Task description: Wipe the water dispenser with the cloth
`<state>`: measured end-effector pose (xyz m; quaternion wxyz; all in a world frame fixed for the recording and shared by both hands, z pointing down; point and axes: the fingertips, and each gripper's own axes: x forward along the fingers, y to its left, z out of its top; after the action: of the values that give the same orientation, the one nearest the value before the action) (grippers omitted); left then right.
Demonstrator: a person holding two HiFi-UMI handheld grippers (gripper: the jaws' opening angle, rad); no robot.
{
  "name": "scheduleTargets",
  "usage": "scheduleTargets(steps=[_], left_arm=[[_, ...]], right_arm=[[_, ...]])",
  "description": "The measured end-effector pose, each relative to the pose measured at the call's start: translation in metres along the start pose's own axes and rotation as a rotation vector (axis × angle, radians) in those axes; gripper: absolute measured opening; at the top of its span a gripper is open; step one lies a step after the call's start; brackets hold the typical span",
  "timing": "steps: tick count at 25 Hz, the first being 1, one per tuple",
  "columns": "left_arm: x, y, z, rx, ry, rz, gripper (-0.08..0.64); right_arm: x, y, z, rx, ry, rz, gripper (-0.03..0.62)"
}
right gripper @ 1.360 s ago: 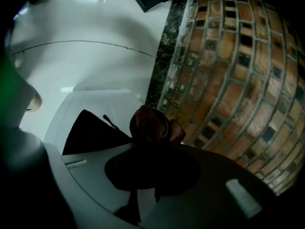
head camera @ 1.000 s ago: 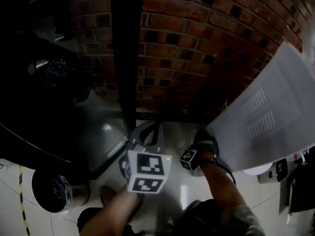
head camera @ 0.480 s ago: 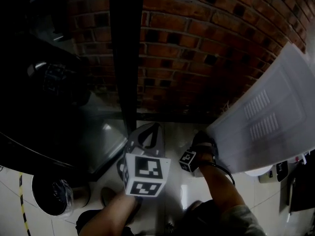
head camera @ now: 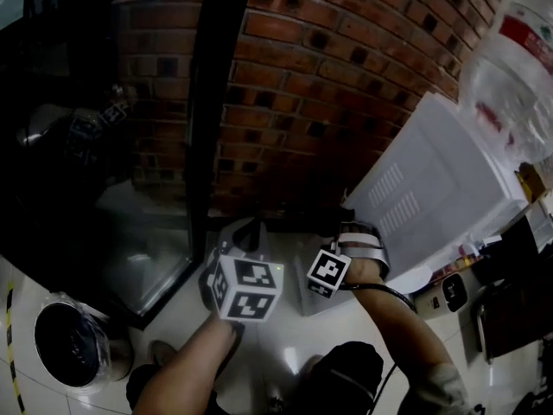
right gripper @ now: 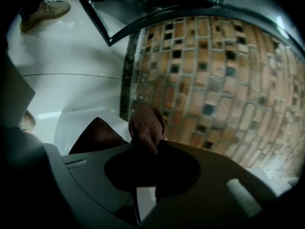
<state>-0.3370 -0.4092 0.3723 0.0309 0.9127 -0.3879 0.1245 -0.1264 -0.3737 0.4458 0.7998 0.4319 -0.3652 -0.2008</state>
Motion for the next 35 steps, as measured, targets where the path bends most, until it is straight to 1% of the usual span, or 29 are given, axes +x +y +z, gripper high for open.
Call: scheduleTargets(steps=[3,6,8,12,14,16,21,24,28,35], left_arm=[[0.003,-0.019,0.012,0.014,-0.038,-0.032,0.0],[-0.001,-0.036,0.021,0.03,-0.071,-0.052,0.0],[-0.005,-0.046,0.026,0.032,-0.093,-0.065,0.0],[-0.006,-0.064,0.042,0.016,-0.141,-0.087,0.0],[-0.005,-0.071,0.05,0.008,-0.163,-0.095,0.0],[-0.004,-0.078,0.055,0.006,-0.177,-0.104,0.0],[-0.002,-0.092,0.061,0.003,-0.195,-0.125,0.0],[-0.001,-0.095,0.062,0.005,-0.198,-0.131,0.0],[0.002,-0.091,0.06,0.007,-0.193,-0.125,0.0],[0.0,-0.078,0.054,0.022,-0.169,-0.097,0.0]], right_arm=[[-0.046,-0.067,-0.038,-0.002,0.032,-0.147,0.066],[-0.089,-0.115,-0.061,0.039,0.031,-0.235,0.066],[-0.114,-0.149,-0.08,0.057,0.048,-0.312,0.066],[-0.153,-0.208,-0.12,0.07,0.108,-0.43,0.066],[-0.165,-0.233,-0.135,0.082,0.131,-0.487,0.066],[-0.172,-0.253,-0.149,0.093,0.161,-0.527,0.066],[-0.177,-0.284,-0.173,0.119,0.215,-0.58,0.066],[-0.172,-0.29,-0.18,0.117,0.241,-0.589,0.066],[-0.157,-0.283,-0.179,0.075,0.288,-0.555,0.064],[-0.125,-0.244,-0.159,0.003,0.294,-0.441,0.064]])
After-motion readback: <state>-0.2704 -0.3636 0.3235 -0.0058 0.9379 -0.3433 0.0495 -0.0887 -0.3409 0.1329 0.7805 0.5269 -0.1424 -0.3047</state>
